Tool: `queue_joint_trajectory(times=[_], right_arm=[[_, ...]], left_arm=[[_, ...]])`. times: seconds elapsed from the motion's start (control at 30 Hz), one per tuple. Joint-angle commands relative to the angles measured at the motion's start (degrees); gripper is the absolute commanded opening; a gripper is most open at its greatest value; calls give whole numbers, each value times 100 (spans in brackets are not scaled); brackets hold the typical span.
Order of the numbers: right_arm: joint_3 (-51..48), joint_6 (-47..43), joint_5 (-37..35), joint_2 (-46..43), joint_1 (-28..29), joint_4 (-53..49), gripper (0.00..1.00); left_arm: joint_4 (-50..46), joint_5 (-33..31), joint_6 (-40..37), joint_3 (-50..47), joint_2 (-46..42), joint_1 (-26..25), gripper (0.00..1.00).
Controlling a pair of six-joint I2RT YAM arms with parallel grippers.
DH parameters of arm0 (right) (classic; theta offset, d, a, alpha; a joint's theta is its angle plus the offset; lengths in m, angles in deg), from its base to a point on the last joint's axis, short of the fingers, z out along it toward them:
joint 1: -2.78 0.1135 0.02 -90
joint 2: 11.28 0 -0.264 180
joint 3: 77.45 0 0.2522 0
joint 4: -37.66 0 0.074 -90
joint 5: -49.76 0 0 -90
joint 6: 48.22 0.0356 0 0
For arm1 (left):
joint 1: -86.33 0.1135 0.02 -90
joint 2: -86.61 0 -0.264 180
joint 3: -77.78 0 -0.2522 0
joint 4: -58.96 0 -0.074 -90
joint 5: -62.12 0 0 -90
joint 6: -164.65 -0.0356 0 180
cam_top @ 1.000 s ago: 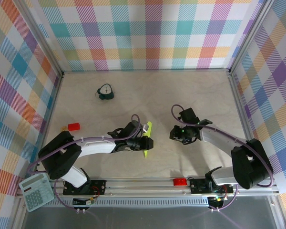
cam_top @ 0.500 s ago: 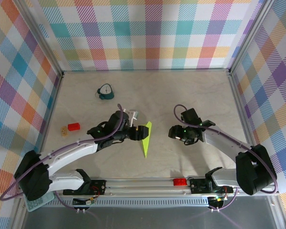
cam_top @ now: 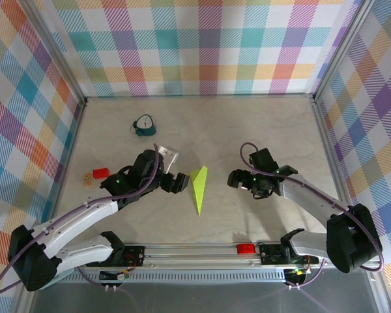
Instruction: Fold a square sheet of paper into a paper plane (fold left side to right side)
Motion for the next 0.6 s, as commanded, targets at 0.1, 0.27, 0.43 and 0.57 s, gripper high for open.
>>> queue_joint_trajectory(times=[0.1, 0.27, 0.43, 0.57], right_arm=[[155, -12, 398, 441, 93, -85, 99], [446, 28, 360, 715, 323, -162, 99], [941, 118, 198, 1053, 647, -349, 99], [1508, 275, -25, 1440, 1084, -555, 99]], left_arm=[[1027, -187, -2096, -905, -748, 69, 96], [2392, 156, -2926, -2218, -1334, 67, 99], [2411, 557, -3559, -2573, -1599, 71, 100], [2292, 127, -3784, -2588, -1671, 95, 100]])
